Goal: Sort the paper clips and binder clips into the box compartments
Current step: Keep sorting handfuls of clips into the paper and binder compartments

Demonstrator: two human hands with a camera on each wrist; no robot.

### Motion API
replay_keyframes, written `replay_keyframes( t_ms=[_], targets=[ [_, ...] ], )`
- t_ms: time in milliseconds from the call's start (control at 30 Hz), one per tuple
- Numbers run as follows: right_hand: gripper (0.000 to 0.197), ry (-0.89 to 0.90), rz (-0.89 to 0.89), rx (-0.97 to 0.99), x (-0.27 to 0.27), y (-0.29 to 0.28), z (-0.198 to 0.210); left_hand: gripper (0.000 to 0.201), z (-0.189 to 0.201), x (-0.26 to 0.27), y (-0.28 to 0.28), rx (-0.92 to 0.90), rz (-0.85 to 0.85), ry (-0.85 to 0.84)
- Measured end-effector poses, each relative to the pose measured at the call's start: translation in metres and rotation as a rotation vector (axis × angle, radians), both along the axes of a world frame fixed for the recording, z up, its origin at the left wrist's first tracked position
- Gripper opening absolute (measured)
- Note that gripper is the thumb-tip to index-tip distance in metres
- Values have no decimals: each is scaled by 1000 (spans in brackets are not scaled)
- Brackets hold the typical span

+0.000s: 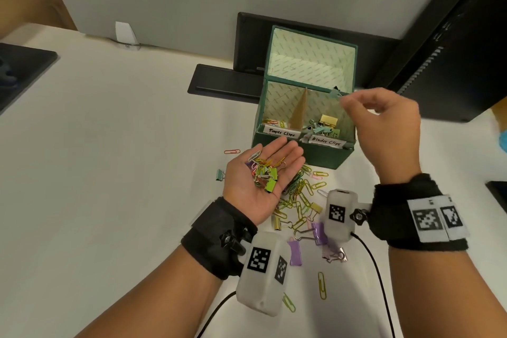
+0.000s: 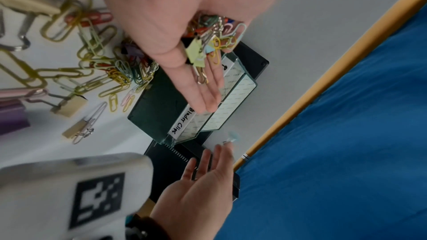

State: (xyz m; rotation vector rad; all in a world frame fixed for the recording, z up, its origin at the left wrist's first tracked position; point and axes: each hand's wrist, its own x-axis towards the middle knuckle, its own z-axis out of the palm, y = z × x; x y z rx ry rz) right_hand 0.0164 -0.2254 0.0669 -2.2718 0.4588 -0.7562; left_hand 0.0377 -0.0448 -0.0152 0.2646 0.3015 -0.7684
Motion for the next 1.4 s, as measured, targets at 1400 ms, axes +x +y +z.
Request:
replay_keyframes(
  t_ms=[1400],
  targets=[
    [16, 208, 73, -139, 13, 4, 17, 47, -2, 4, 1, 32, 68, 11]
  ],
)
